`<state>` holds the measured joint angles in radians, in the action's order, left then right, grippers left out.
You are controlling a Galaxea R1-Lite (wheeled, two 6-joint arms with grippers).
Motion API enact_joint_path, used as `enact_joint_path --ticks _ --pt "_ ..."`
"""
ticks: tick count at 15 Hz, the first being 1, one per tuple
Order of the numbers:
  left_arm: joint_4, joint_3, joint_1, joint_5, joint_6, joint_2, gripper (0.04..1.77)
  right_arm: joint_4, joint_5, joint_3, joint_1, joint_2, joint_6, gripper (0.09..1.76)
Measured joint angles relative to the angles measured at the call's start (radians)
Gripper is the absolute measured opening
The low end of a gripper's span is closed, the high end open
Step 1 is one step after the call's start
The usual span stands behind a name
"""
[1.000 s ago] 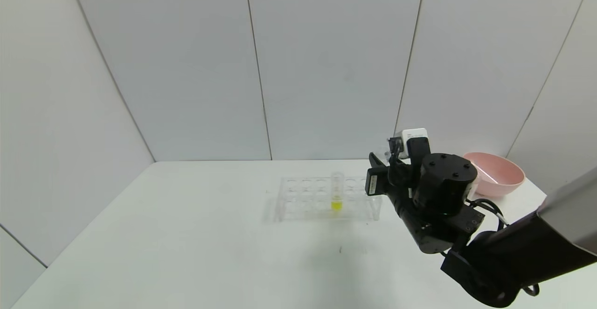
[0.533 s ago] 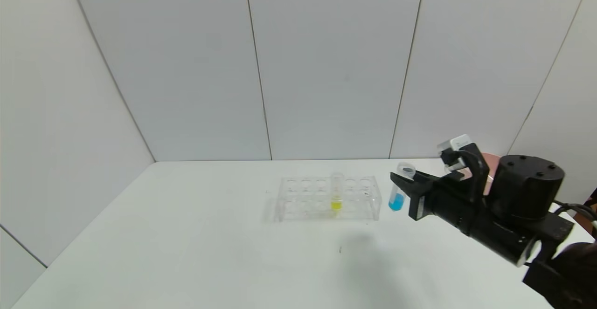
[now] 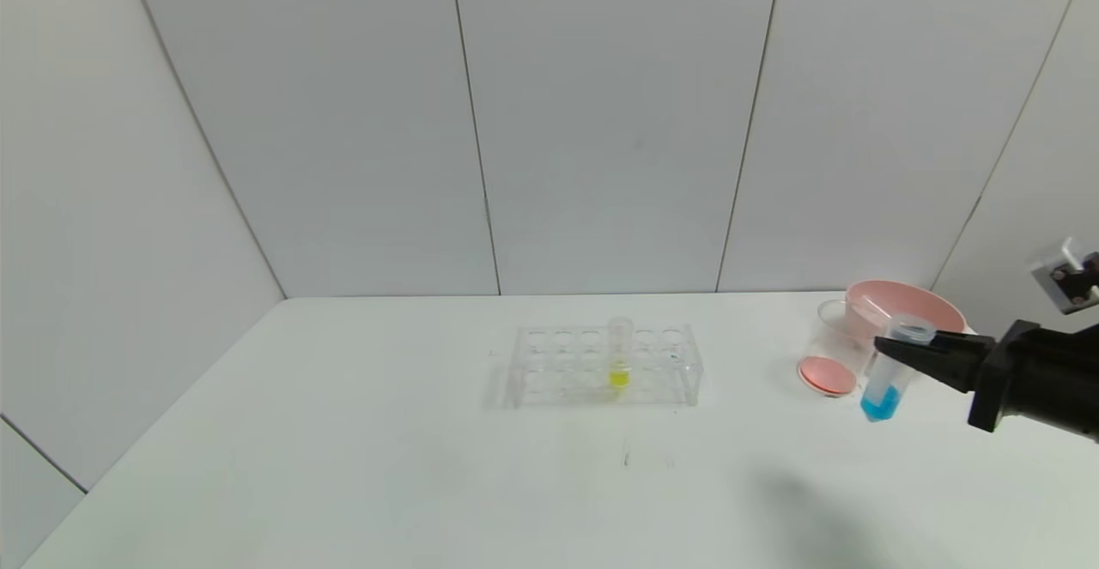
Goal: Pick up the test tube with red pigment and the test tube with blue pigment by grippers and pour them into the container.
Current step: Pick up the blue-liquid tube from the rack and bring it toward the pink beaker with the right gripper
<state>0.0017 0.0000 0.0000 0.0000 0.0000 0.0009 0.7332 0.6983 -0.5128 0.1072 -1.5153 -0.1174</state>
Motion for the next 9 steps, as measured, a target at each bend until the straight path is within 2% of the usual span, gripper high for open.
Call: enact_joint_path --ticks 2,4,9 --pt "0.0 0.0 0.0 0.0 0.0 0.0 1.76 -0.094 0.108 -0.052 0.134 0.013 -0.103 0.49" --pt "-0.001 0.0 0.0 0.0 0.0 0.0 1.76 -0.208 0.144 -0.136 0.217 -0.006 -0.213 0.49" --pt "-0.001 0.0 0.0 0.0 0.0 0.0 1.76 -0.557 0.149 -0.404 0.285 -0.117 -0.51 0.49"
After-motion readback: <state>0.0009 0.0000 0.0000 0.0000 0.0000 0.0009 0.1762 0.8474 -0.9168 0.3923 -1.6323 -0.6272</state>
